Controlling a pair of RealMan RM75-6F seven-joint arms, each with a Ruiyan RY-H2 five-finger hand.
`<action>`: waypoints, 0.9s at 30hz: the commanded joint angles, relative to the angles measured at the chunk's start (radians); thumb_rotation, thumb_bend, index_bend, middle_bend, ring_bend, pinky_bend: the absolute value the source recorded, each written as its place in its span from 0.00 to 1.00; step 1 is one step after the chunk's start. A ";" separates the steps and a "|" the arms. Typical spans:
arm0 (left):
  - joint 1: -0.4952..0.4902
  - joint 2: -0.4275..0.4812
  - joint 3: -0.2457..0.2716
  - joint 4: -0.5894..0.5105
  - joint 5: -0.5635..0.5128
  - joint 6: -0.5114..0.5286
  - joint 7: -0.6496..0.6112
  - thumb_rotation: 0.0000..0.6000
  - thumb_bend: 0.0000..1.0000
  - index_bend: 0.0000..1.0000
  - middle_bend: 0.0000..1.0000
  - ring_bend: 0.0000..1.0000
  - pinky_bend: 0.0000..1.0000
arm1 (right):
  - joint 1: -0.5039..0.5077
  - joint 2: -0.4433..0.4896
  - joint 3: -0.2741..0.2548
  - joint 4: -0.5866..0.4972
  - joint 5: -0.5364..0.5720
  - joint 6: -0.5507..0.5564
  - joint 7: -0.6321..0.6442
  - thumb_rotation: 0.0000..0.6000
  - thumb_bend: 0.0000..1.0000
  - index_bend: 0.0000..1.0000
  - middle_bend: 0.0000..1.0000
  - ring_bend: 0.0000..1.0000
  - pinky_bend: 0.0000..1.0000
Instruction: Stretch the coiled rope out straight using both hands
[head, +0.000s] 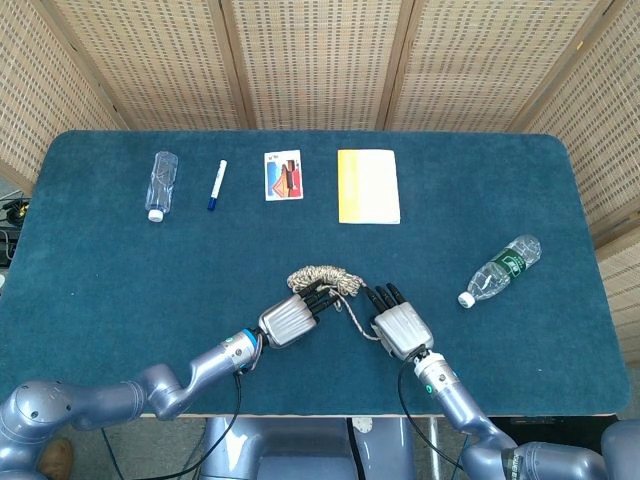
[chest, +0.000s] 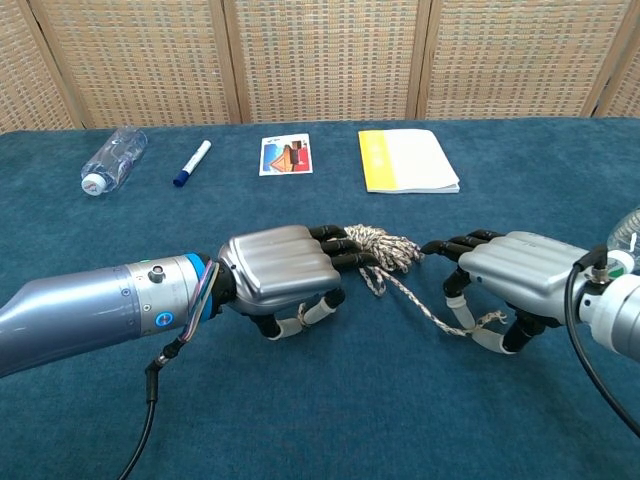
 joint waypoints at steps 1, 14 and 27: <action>0.000 0.000 0.002 0.001 -0.001 0.002 0.000 1.00 0.41 0.62 0.00 0.00 0.00 | 0.000 0.000 0.000 -0.001 0.000 0.001 0.000 1.00 0.39 0.61 0.00 0.00 0.00; 0.010 0.027 0.001 -0.021 -0.008 0.037 -0.011 1.00 0.42 0.67 0.00 0.00 0.00 | -0.004 0.007 0.000 -0.005 -0.002 0.010 0.005 1.00 0.39 0.62 0.00 0.00 0.00; 0.091 0.243 0.009 -0.134 0.002 0.180 -0.097 1.00 0.43 0.70 0.00 0.00 0.00 | -0.015 0.069 0.018 -0.034 -0.013 0.055 0.001 1.00 0.39 0.62 0.00 0.00 0.00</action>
